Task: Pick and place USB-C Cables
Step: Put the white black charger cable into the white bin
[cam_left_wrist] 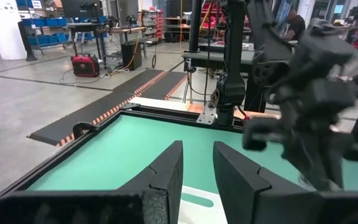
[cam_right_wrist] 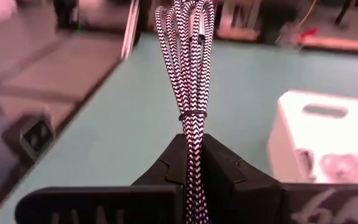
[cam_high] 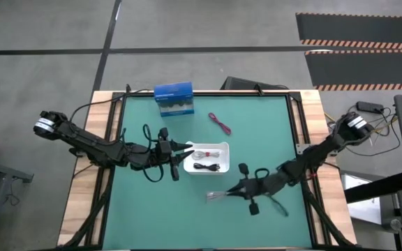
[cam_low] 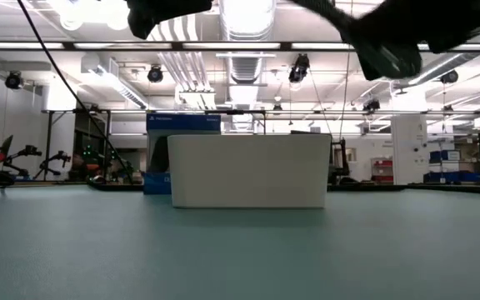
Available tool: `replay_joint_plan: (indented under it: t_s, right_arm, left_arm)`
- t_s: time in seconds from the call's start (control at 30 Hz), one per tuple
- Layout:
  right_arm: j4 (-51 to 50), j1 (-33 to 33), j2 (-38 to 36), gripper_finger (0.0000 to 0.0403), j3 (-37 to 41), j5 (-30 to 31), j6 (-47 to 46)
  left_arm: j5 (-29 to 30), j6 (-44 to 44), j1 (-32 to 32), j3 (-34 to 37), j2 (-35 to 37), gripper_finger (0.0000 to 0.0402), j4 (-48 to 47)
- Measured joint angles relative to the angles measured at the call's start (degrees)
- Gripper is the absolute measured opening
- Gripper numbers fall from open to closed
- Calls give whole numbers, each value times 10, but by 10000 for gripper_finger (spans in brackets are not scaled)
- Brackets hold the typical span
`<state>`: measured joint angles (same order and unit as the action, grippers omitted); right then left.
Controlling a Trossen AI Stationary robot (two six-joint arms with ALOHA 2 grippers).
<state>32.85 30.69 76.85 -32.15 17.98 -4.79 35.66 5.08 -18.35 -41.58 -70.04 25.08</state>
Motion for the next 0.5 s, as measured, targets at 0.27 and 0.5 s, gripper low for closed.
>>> replay_joint_plan:
  t_s: [0.27,0.5]
  right_arm:
    - [169,-32,-67,18,81,-2,44]
    - [279,-57,-65,18,94,-4,77]
  left_arm:
    - [0,0,5,0,-2,73,25]
    - [0,-30,5,0,-37,73,113]
